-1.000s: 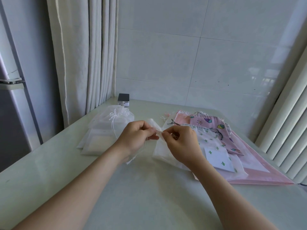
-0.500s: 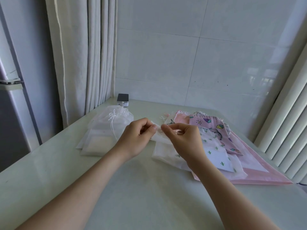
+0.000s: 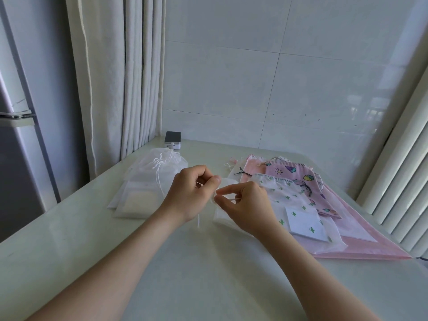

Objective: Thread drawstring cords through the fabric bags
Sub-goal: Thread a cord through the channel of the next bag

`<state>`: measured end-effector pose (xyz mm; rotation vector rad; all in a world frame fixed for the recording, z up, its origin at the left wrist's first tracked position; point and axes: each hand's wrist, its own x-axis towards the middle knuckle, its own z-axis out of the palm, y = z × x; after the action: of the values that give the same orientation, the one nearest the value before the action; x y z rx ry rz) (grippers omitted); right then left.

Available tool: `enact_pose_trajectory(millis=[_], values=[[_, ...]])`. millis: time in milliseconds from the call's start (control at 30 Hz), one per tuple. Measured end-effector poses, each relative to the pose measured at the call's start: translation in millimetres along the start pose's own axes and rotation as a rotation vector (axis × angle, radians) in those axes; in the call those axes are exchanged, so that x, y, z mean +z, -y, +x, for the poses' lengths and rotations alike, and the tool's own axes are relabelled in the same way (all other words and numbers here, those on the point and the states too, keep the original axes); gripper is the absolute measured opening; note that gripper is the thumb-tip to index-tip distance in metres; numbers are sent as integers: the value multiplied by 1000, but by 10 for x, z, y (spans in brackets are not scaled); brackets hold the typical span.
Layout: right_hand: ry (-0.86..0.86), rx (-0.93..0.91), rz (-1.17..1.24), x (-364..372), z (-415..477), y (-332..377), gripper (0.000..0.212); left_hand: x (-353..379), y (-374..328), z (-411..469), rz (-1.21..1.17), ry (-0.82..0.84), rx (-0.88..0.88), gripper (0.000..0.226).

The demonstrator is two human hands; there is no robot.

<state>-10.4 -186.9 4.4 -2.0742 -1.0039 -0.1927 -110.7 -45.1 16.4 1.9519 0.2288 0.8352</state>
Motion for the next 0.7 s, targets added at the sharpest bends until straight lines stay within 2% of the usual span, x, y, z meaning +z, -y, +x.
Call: enact_pose_trajectory(millis=[100, 233, 433, 500, 633, 700], values=[[13, -8, -25, 12, 3, -3, 16, -24, 15, 38, -29, -65, -27, 28], [12, -37, -80, 38, 12, -28, 16, -23, 0, 26, -132, 74, -37, 25], [48, -67, -135, 32, 19, -55, 23, -1, 20, 22, -134, 169, -10, 20], [76, -67, -155, 18, 19, -41, 23, 10, 29, 10, -97, 169, 37, 18], [227, -79, -221, -39, -33, 17, 22, 35, 74, -17, 160, 77, 244, 14], [264, -99, -270, -41, -57, 33, 23, 45, 89, -23, 189, 95, 245, 15]])
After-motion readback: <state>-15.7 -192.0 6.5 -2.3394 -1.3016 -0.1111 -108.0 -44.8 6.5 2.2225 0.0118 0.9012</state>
